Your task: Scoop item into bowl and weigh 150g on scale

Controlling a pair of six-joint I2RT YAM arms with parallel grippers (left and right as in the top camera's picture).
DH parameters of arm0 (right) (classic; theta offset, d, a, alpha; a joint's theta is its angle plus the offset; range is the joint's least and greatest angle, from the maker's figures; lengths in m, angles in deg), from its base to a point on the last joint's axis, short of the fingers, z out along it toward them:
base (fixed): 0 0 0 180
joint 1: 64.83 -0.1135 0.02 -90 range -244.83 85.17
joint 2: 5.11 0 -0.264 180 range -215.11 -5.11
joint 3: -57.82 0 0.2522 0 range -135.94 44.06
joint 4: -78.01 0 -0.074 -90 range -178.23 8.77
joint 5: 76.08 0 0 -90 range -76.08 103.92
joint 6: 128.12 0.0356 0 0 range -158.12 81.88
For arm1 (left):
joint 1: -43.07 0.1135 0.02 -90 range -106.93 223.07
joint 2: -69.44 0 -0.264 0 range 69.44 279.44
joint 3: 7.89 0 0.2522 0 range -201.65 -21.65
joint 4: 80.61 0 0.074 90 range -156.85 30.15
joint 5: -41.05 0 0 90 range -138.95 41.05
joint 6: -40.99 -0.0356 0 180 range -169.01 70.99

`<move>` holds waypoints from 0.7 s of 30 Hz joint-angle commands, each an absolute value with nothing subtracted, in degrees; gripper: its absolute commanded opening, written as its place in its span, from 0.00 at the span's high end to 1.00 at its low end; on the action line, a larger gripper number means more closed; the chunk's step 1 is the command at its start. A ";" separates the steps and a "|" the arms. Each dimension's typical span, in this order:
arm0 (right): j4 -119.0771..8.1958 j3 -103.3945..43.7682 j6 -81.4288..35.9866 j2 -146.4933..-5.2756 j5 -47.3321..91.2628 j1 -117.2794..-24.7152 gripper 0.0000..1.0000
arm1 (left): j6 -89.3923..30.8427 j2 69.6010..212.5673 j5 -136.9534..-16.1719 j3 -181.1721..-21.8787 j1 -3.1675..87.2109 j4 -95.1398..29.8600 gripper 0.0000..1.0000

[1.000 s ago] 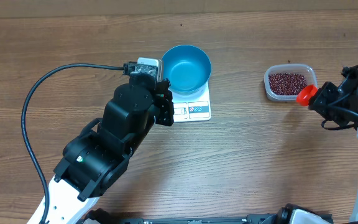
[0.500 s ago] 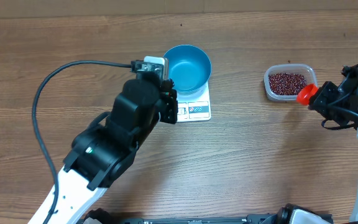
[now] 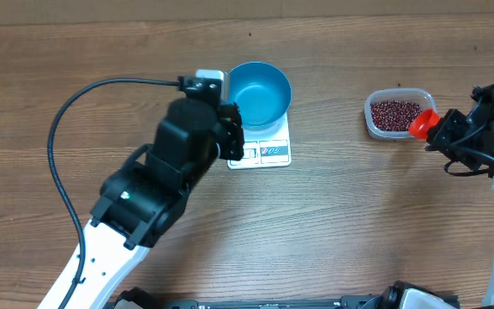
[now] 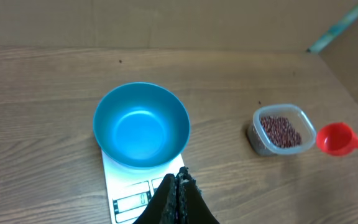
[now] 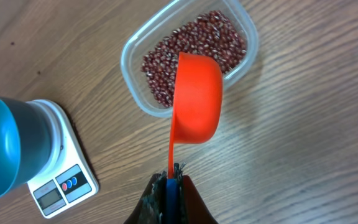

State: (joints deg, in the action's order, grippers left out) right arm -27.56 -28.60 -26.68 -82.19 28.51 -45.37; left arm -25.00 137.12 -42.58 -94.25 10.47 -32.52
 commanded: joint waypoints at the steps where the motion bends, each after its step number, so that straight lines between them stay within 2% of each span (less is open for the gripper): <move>1: -28.63 -30.00 -29.54 -81.29 30.85 -45.33 0.96 | -24.37 137.64 -48.17 -95.21 13.66 -33.70 0.96; 6: -29.86 -30.00 -32.69 -81.29 32.53 -45.33 0.96 | -23.67 139.37 -53.13 -95.21 17.33 -35.16 0.96; 13: -30.64 -30.00 -32.67 -81.29 32.51 -45.33 0.96 | -23.06 143.81 -56.19 -96.30 17.62 -35.73 0.96; 21: -30.21 -30.00 -32.67 -81.29 32.51 -45.33 0.96 | -25.35 148.72 -56.43 -103.95 17.60 -29.53 0.95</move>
